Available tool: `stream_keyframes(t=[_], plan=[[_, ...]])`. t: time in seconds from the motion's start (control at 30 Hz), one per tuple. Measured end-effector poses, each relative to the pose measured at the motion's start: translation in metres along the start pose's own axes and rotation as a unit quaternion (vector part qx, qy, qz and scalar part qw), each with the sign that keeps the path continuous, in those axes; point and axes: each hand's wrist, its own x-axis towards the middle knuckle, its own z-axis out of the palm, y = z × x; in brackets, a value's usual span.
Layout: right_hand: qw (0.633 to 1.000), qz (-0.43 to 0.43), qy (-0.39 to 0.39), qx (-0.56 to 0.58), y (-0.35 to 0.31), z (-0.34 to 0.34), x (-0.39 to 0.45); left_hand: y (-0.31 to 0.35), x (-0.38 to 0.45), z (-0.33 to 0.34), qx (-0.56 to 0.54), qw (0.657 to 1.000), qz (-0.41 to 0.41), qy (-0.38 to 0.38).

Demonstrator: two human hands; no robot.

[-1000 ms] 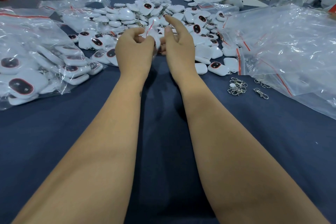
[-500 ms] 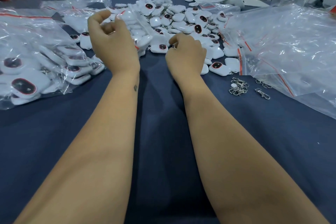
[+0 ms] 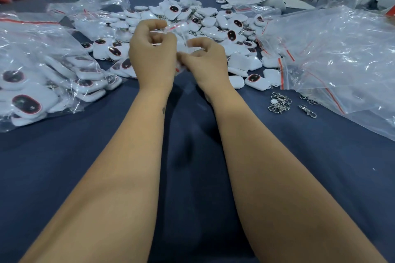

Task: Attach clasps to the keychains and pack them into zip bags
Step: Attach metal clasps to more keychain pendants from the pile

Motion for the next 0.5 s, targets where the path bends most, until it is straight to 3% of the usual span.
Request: stream_keyframes(t=[0.13, 0.23, 0.3, 0.43, 0.5], plan=[[1.0, -0.004, 0.024, 0.001, 0.001, -0.001, -0.001, -0.004, -0.006, 0.005, 0.069, 0.992, -0.01, -0.101], [0.998, 0.032, 0.042, 0.029, 0.001, -0.003, 0.002, -0.012, -0.006, 0.005, 0.132, 0.983, -0.033, -0.126], [0.998, 0.043, 0.046, 0.024, 0.002, -0.002, 0.002, -0.017, -0.005, 0.006, 0.236, 0.965, -0.014, -0.115], [0.985, -0.017, 0.084, -0.146, 0.005, -0.006, 0.0, -0.019, -0.002, 0.005, 0.39, 0.919, 0.036, -0.053], [0.951, -0.033, 0.1, -0.292, 0.008, -0.011, 0.003, -0.019, 0.0, 0.002, 0.423, 0.905, 0.037, -0.035]])
